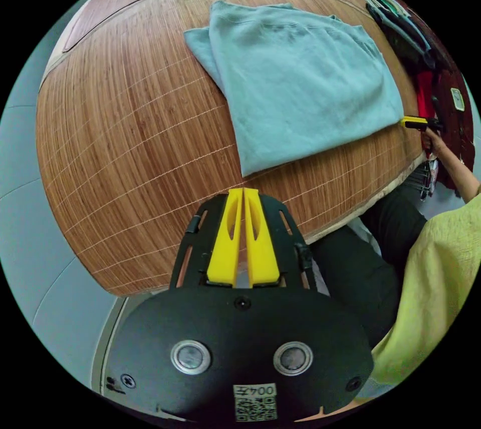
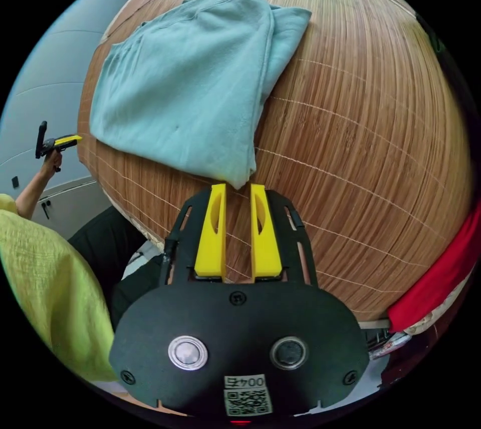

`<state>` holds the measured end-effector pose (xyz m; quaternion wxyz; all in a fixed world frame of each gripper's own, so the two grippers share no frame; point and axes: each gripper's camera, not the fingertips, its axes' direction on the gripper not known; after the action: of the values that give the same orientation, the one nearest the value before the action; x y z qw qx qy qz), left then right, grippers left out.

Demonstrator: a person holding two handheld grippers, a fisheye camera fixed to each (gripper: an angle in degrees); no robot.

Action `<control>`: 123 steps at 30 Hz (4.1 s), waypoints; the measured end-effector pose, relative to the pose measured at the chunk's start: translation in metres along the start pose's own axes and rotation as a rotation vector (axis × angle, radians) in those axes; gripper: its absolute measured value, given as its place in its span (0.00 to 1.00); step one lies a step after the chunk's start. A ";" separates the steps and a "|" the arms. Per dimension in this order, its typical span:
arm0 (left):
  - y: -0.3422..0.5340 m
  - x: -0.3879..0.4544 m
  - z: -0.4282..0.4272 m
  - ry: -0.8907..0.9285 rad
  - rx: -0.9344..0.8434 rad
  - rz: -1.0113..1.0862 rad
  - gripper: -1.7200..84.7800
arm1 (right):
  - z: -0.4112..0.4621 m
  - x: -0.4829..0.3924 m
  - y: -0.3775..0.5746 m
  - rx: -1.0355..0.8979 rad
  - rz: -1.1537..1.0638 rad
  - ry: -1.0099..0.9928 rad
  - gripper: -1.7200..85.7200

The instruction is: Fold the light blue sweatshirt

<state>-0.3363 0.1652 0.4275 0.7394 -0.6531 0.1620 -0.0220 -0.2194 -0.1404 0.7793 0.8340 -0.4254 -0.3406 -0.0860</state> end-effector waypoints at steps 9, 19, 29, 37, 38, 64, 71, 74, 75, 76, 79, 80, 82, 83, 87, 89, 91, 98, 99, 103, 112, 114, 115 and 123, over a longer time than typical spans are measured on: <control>-0.147 0.172 -0.004 0.370 0.242 0.302 0.03 | 0.015 0.104 0.064 0.317 0.066 -0.570 0.15; -0.304 0.357 0.033 0.314 0.051 0.367 0.12 | 0.054 0.103 0.049 0.341 -0.046 -0.439 0.16; -0.329 0.355 0.068 0.323 -0.015 0.199 0.07 | 0.033 0.084 0.025 0.331 -0.193 -0.364 0.16; -0.323 0.330 0.071 0.446 0.058 0.205 0.05 | 0.010 0.106 -0.037 0.206 -0.360 -0.322 0.16; -0.323 0.329 0.072 0.459 0.063 0.204 0.05 | 0.010 0.102 -0.053 0.156 -0.407 -0.329 0.16; -0.291 0.332 0.084 0.463 0.185 0.293 0.04 | -0.014 0.066 -0.133 -0.115 -0.497 -0.238 0.12; -0.199 0.215 0.093 0.057 0.252 -0.104 0.03 | -0.028 0.036 -0.146 -0.177 -0.532 -0.200 0.11; -0.173 0.199 0.096 0.072 0.291 -0.170 0.03 | -0.035 0.017 -0.147 -0.202 -0.551 -0.152 0.09; -0.172 0.202 0.097 0.061 0.286 -0.156 0.03 | -0.037 0.013 -0.146 -0.207 -0.554 -0.143 0.09; -0.174 0.211 0.101 0.014 0.267 -0.118 0.03 | -0.041 0.006 -0.146 -0.214 -0.561 -0.125 0.08; -0.181 0.235 0.109 -0.096 0.226 -0.053 0.03 | -0.052 -0.009 -0.141 -0.208 -0.570 -0.040 0.07; -0.180 0.238 0.112 -0.099 0.233 -0.052 0.03 | -0.050 -0.007 -0.137 -0.209 -0.557 -0.003 0.06; -0.174 0.239 0.115 -0.075 0.260 -0.061 0.03 | -0.047 0.004 -0.131 -0.191 -0.500 -0.052 0.06; -0.171 0.239 0.117 -0.060 0.275 -0.062 0.03 | -0.043 0.010 -0.128 -0.178 -0.459 -0.097 0.06; -0.168 0.244 0.120 -0.052 0.270 -0.046 0.03 | -0.041 0.007 -0.106 -0.126 -0.377 -0.150 0.06; -0.167 0.246 0.122 -0.042 0.268 -0.045 0.03 | -0.038 0.006 -0.079 -0.167 -0.299 -0.021 0.06; -0.165 0.246 0.123 -0.026 0.269 -0.051 0.03 | -0.047 0.009 -0.055 -0.155 -0.219 0.014 0.07; -0.157 0.259 0.129 -0.079 0.289 -0.024 0.03 | -0.099 -0.113 -0.020 0.234 -0.158 0.057 0.16; -0.156 0.260 0.129 -0.086 0.290 -0.020 0.03 | -0.094 -0.124 -0.022 0.243 -0.154 0.065 0.17; -0.151 0.264 0.133 -0.116 0.302 0.022 0.03 | -0.022 -0.172 -0.040 0.161 -0.088 0.161 0.20; -0.151 0.227 0.136 0.123 0.257 -0.040 0.05 | -0.001 -0.160 0.007 0.231 0.035 0.128 0.17; -0.151 0.220 0.133 0.178 0.268 -0.021 0.06 | -0.016 -0.128 0.030 0.292 0.110 -0.007 0.17; -0.147 0.220 0.127 0.160 0.304 -0.008 0.08 | -0.024 -0.103 0.045 0.336 0.157 -0.106 0.17; -0.125 0.303 0.114 0.059 0.405 0.239 0.12 | -0.013 0.008 0.046 0.378 0.262 -0.476 0.18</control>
<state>0.0037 0.1823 0.4959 0.8477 -0.4667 0.2519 0.0143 -0.1875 -0.1207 0.7494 0.7992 -0.3112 -0.4784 0.1884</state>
